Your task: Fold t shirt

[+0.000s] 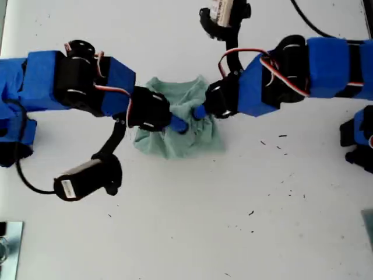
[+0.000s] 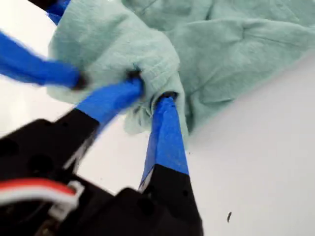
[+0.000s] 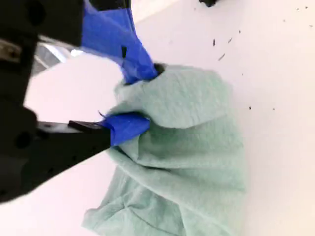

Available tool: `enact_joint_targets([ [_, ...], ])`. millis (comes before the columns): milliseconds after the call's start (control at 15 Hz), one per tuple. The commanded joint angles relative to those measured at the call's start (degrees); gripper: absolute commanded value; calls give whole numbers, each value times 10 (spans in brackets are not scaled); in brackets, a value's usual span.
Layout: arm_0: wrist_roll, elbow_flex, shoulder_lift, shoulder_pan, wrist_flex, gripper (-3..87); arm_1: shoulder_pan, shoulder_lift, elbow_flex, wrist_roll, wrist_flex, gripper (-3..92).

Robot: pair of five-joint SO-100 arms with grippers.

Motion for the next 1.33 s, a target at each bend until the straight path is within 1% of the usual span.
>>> enact_joint_targets([
  [0,12,116,187,-87,-1,245,91,172,57,-39,11,468],
  [133,10,271,335,-156,-10,244,201,374,196,-25,42,438],
  [200,7,354,403,-184,-20,242,237,483,269,-25,47,434],
  [333,-8,499,515,-200,-48,239,265,592,345,-13,119,421],
  [467,-48,642,633,-182,-83,229,251,682,452,7,142,381],
  [533,-74,716,710,-163,-103,222,247,752,515,14,151,356],
  [600,-101,787,809,-149,-108,209,239,843,582,26,163,338],
  [667,-122,857,931,-133,-104,198,221,933,640,48,186,333],
  [733,-139,921,1063,-116,-89,182,184,963,664,67,187,328],
  [800,-154,976,1171,-86,-84,144,165,958,682,76,179,310],
  [867,-179,998,1156,-63,-91,110,148,963,707,93,175,284],
  [933,-194,1030,1165,-52,-83,90,127,963,738,114,178,185],
  [1000,-203,1052,1165,-40,-86,65,113,963,761,124,177,33],
  [1067,-204,1073,1166,-37,-89,39,96,963,762,131,172,24],
  [1200,-184,1100,1166,-37,-103,-1,86,962,734,108,170,25],
  [1267,-185,1099,1167,-42,-100,-1,58,897,693,97,120,25],
])
